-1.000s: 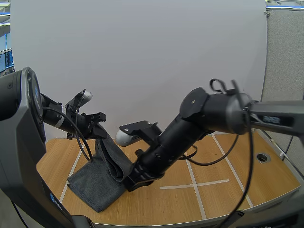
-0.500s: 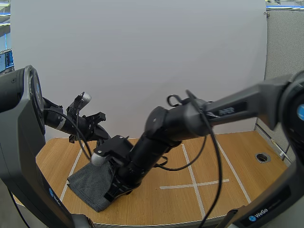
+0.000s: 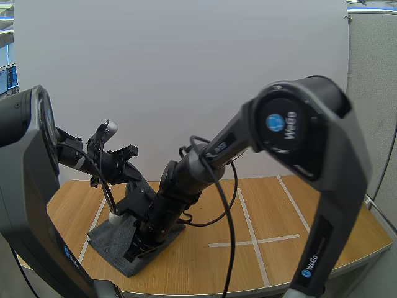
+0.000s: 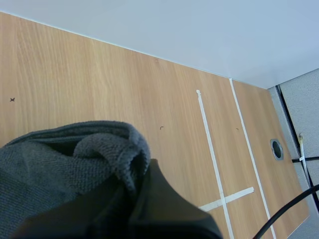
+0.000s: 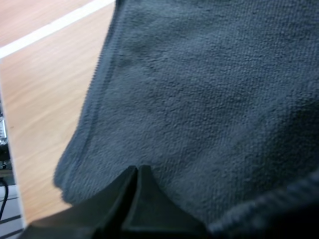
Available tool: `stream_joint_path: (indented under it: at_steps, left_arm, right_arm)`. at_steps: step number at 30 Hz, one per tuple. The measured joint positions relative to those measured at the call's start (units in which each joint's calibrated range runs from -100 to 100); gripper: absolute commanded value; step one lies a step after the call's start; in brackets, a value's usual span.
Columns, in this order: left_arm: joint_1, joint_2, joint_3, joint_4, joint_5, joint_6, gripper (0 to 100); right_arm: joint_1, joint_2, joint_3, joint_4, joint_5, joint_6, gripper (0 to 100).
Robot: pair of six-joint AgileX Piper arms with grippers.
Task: Fold the towel
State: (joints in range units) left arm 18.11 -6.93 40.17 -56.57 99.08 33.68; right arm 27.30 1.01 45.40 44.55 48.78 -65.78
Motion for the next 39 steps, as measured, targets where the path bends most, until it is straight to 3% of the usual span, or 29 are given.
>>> stream_joint_path:
  at_steps: [6,19,21,24,27,39]
  left_arm:
    - [0.0,0.0,0.0,-0.3,0.0,-0.1,0]
    - [0.0,0.0,0.0,-0.2,0.0,-0.2,0]
    - [0.0,-1.2,0.0,1.1,0.0,-0.4,0]
    - [0.0,-1.3,0.0,2.6,0.0,-0.6,0]
    - [0.0,-1.3,0.0,2.9,0.0,-0.6,0]
    - [0.0,-1.4,0.0,3.1,0.0,-0.4,0]
  right_arm:
    - [0.0,4.2,-0.7,4.8,-4.4,-3.5,0]
    - [0.1,5.9,-1.1,6.4,-9.7,-4.4,0]
    - [-1.2,6.5,-1.3,7.0,-11.4,-4.4,0]
    - [-6.2,6.9,-1.9,6.4,-14.8,-4.5,0]
    - [-7.8,6.9,-1.9,5.8,-15.4,-4.5,0]
    - [-8.2,6.0,-1.9,5.3,-15.8,-4.5,0]
